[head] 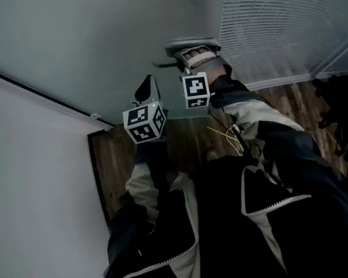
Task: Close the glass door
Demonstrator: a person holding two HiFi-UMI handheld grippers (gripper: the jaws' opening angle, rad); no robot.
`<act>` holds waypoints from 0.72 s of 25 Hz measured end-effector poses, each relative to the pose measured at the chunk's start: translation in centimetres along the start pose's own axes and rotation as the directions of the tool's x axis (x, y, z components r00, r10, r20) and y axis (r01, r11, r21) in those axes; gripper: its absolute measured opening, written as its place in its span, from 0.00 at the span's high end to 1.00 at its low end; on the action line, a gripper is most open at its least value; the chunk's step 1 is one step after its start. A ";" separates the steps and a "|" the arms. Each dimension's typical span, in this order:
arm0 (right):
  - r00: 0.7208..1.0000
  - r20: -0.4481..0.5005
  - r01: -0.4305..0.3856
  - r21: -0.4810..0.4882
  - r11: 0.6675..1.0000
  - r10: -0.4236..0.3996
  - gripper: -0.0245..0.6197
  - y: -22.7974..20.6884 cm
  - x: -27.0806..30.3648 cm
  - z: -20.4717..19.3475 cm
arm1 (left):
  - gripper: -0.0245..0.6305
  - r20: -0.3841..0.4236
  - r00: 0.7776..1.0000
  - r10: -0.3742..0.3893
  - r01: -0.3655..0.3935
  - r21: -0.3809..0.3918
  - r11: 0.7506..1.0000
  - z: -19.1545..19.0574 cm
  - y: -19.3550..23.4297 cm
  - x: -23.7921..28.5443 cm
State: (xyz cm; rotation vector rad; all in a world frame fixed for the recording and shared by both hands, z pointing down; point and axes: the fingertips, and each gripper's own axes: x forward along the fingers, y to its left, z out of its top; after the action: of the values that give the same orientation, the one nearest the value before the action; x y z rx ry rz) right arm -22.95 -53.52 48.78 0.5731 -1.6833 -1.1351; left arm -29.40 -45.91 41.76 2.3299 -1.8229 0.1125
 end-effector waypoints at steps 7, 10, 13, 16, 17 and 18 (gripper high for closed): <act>1.000 0.024 0.004 -0.056 0.998 -0.003 0.75 -2.8 5.5 -2.1 | 0.96 -0.002 0.998 0.060 -0.060 0.007 0.998 1.1 0.8 4.0; 1.000 0.012 0.016 -0.059 0.998 -0.015 0.75 -4.2 7.0 -3.3 | 0.96 -0.003 0.999 0.053 -0.053 0.018 0.998 1.9 0.6 4.9; 1.000 -0.001 0.024 -0.055 0.998 -0.024 0.75 -4.9 8.5 -4.1 | 0.96 -0.012 0.998 0.057 -0.056 0.025 0.998 2.1 1.2 5.2; 0.999 -0.012 0.032 -0.058 0.998 -0.033 0.75 -5.7 10.0 -4.4 | 0.96 -0.021 0.998 0.064 -0.063 0.030 0.998 2.1 2.0 5.2; 0.999 -0.015 0.036 -0.063 0.997 -0.037 0.76 -6.0 10.3 -4.7 | 0.96 -0.024 0.998 0.064 -0.064 0.031 0.997 2.1 2.1 5.2; 0.999 -0.018 0.041 -0.069 0.997 -0.042 0.76 -6.3 10.6 -4.9 | 0.96 -0.027 0.998 0.064 -0.063 0.032 0.997 2.1 2.2 5.2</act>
State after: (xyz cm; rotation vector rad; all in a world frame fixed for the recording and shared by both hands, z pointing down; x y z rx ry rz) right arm -23.62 -66.77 48.53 0.5761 -1.6162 -1.2084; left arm -30.37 -51.74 40.78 2.2794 -1.8963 0.1822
